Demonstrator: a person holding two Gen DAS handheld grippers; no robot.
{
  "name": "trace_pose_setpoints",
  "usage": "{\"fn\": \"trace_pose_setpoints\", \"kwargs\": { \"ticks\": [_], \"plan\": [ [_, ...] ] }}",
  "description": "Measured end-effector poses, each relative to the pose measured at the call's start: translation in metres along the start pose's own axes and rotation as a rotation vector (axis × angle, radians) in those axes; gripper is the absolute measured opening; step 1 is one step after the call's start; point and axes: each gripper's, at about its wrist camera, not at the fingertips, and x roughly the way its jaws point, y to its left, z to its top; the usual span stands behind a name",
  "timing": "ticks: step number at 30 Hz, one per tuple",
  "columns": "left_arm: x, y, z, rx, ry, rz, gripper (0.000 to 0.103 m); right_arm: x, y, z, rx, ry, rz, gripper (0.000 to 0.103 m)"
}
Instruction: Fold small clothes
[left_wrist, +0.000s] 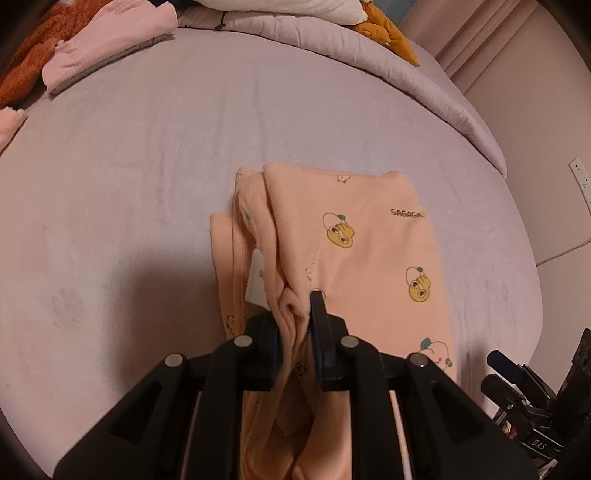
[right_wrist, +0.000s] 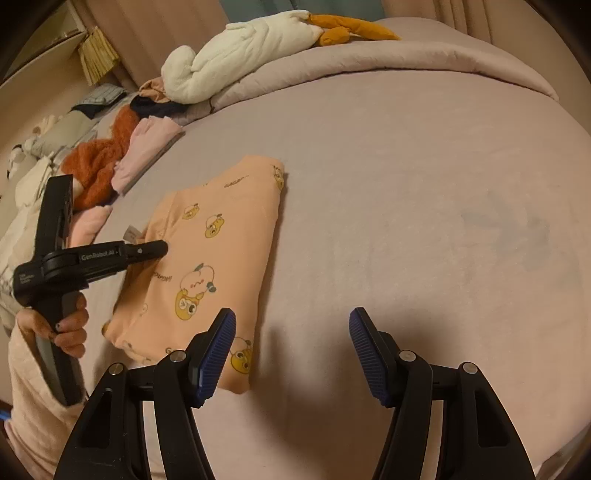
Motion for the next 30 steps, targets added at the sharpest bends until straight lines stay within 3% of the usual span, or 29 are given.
{"fn": "trace_pose_setpoints", "kwargs": {
  "ticks": [7, 12, 16, 26, 30],
  "plan": [
    [-0.004, 0.003, -0.004, -0.032, -0.006, 0.002, 0.024, 0.001, -0.002, -0.002, 0.018, 0.006, -0.007, 0.064],
    [-0.033, 0.002, -0.012, -0.050, -0.034, -0.028, 0.035, 0.003, -0.001, -0.001, 0.018, 0.013, -0.005, 0.064],
    [-0.054, 0.003, -0.031, -0.065, -0.066, -0.061, 0.055, 0.007, 0.001, -0.002, 0.023, 0.024, 0.022, 0.064],
    [-0.034, 0.025, -0.084, -0.140, 0.051, -0.106, 0.056, 0.029, 0.021, -0.010, 0.006, 0.102, 0.124, 0.064],
    [-0.034, 0.025, -0.086, -0.141, 0.035, -0.128, 0.056, 0.037, 0.026, -0.014, 0.019, 0.134, 0.163, 0.064]
  ]
}}
